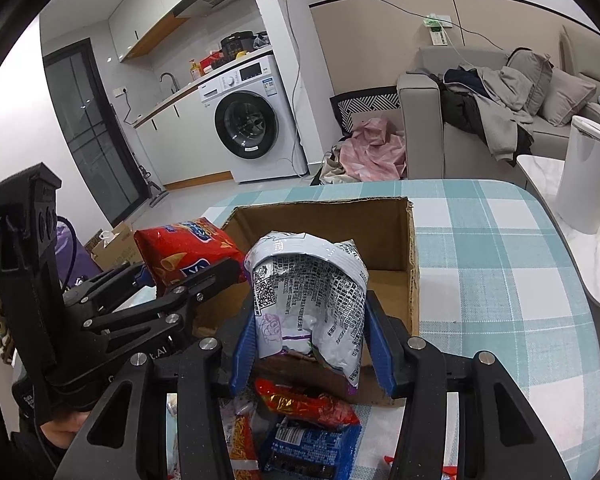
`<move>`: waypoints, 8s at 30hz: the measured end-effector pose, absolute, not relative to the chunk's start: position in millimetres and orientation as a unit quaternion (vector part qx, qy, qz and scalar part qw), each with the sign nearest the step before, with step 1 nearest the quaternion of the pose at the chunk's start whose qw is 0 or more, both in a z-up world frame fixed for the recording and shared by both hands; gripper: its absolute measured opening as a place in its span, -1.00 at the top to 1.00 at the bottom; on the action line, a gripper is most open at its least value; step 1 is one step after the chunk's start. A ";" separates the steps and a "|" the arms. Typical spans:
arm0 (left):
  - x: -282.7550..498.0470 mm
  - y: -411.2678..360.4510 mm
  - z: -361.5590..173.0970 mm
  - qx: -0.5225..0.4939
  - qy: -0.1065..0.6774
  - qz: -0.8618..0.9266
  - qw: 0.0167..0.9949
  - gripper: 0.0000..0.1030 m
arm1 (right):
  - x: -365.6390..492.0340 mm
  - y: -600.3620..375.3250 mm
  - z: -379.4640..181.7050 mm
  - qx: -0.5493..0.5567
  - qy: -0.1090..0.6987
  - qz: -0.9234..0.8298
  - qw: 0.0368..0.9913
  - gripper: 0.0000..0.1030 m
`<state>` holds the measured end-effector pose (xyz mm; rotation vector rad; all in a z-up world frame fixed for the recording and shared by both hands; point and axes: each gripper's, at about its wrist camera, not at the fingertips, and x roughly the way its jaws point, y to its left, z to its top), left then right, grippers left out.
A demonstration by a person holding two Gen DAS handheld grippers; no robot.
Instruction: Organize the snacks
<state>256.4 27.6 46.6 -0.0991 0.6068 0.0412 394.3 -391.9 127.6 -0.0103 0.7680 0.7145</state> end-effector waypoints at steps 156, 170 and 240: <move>129.6 -16.5 -35.1 -0.037 0.426 -0.101 0.898 0.15 | 327.3 -465.9 39.7 -0.078 0.477 0.330 0.811 0.02; 132.3 -23.1 -44.3 -0.032 0.438 -0.102 0.892 0.12 | 327.3 -461.4 30.6 -0.097 0.479 0.326 0.809 0.08; 115.5 36.0 89.7 -0.082 0.278 -0.038 0.956 0.21 | 298.7 -460.6 149.0 -0.024 0.320 0.362 0.875 0.12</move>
